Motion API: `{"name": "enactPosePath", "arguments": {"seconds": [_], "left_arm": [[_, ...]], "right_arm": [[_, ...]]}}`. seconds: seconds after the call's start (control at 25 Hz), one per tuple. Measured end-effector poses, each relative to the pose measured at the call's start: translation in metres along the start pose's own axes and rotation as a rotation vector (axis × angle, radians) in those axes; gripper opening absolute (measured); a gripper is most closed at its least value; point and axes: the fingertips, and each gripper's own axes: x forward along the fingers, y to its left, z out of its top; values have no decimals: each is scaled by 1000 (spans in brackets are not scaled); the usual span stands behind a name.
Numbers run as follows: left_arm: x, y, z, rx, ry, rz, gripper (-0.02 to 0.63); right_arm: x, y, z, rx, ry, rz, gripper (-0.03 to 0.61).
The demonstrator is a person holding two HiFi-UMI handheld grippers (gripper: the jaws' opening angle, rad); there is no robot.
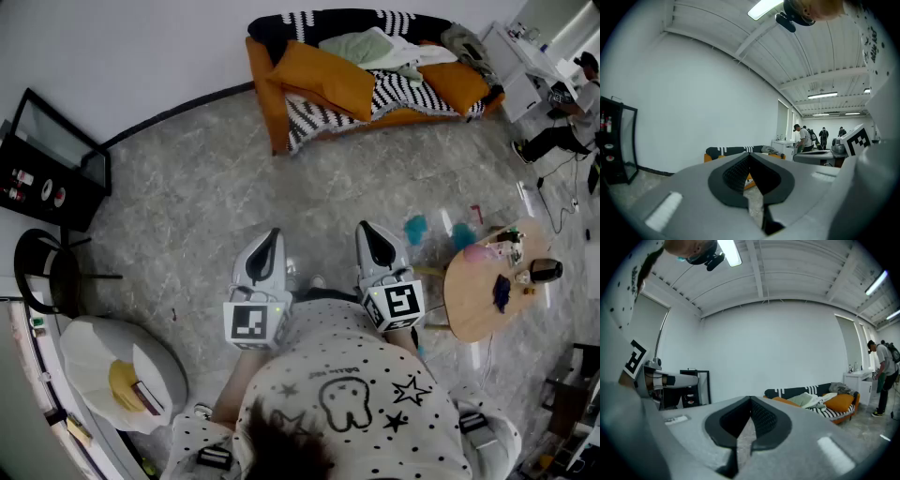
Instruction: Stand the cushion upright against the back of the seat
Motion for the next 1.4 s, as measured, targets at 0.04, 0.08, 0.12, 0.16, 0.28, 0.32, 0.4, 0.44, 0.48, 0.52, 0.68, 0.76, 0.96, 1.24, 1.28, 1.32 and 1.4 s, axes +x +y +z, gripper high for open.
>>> {"name": "enactPosePath", "arguments": {"seconds": [0.04, 0.08, 0.12, 0.16, 0.28, 0.32, 0.4, 0.44, 0.48, 0.52, 0.68, 0.76, 0.96, 1.24, 1.28, 1.32, 1.4], "left_arm": [[-1, -2, -1, 0, 0, -3, -5], [-2, -3, -1, -1, -1, -6, -5], [-2, -5, -1, -4, -1, -8, -5], [-3, -6, 0, -8, -2, -9, -3], [-2, -10, 3, -15, -3, -11, -3], [-1, -12, 2, -9, -4, -16, -3], [-1, -19, 0, -6, -18, -31, -3], [-1, -22, 0, -6, -27, -39, -3], [0, -25, 0, -1, -33, -46, -3], [2, -27, 0, 5, -35, -50, -3], [11, -37, -2, 3, -36, -57, -3], [15, -44, 2, 9, -36, -63, -3], [19, -53, -2, 4, -58, -51, -3], [21, -50, -8, -12, -30, -37, -3], [23, -48, -6, -17, -21, -36, -3], [25, -45, -3, -22, -11, -36, -3], [32, -37, -1, -27, 0, -38, -3]], "right_arm": [[-1, 0, -1, -1, 1, 1, -3], [-2, 0, -1, -1, 2, 3, -3], [-3, 0, -1, -1, 2, 4, -3], [-4, 0, -1, 0, 3, 5, -3], [-6, -1, -2, 0, 7, 9, -3], [-7, -2, -2, 0, 9, 9, -3], [-10, -5, -4, -1, 11, 8, -3], [-13, -7, -6, -2, 12, 7, -3], [-15, -8, -8, -4, 12, 6, -3], [-16, -10, -9, -7, 14, 7, -3], [-21, -24, -12, -9, 11, 1, -3], [-25, -33, -9, 14, -12, -5, -3], [-27, -45, -10, 39, -33, 4, -3], [-16, -37, -17, 41, 4, 38, -3], [-12, -35, -17, 41, 8, 42, -3], [-8, -34, -18, 40, 13, 42, -3], [1, -33, -18, 37, 22, 34, -3]]}}
